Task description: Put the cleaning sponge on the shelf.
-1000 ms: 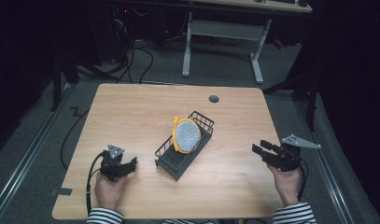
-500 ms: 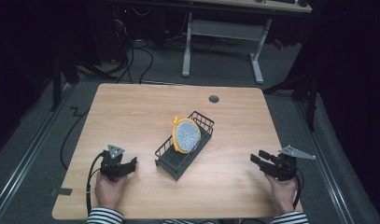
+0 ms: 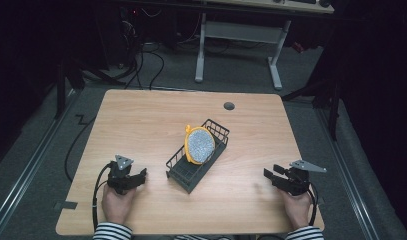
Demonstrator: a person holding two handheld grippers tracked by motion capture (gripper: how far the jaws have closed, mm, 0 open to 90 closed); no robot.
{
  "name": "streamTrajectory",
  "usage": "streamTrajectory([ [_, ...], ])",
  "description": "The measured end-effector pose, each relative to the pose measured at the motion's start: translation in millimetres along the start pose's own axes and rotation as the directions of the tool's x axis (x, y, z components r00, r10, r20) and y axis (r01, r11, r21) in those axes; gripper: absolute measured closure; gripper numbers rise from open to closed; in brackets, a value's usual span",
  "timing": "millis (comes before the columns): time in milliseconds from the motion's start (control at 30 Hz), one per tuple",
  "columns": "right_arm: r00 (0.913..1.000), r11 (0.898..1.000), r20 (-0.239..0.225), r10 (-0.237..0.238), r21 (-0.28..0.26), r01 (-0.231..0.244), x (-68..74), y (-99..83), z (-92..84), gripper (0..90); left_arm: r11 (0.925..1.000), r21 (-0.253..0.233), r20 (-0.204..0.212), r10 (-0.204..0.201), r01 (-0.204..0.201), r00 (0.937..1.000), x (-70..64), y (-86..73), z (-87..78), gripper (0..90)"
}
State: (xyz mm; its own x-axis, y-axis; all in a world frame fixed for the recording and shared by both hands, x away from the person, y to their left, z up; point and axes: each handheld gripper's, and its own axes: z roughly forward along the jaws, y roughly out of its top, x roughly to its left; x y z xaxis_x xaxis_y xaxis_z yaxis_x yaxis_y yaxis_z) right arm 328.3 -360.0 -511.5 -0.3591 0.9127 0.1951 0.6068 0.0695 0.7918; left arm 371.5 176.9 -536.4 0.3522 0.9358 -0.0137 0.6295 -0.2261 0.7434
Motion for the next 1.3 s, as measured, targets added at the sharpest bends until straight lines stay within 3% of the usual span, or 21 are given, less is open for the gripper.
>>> streamTrajectory([
  [267,0.9997,0.999,0.024,-0.008,0.035,0.007,2.2,-7.2,10.3,46.1,1.0000,0.000,0.000,0.000,0.000,1.0000,0.0,0.0,0.0,30.3],
  [400,0.9947,0.995,0.066,-0.079,0.070,0.074,7.7,-8.1,14.5,45.5,1.0000,0.000,0.000,0.000,0.000,1.0000,0.0,0.0,0.0,30.3],
  [733,0.9903,0.990,0.088,-0.107,0.100,0.098,9.1,-10.0,19.8,43.6,1.0000,0.000,0.000,0.000,0.000,1.0000,0.0,0.0,0.0,30.3],
  [967,0.9766,0.978,0.120,-0.178,0.131,0.162,16.0,-10.2,23.4,40.2,1.0000,0.000,0.000,0.000,0.000,1.0000,-0.1,-0.2,-0.2,30.3],
  [1300,0.9770,0.977,0.112,-0.181,0.135,0.166,16.4,-10.1,23.9,38.0,1.0000,0.000,0.001,0.001,-0.001,1.0000,-0.2,-0.5,-0.5,30.3],
])
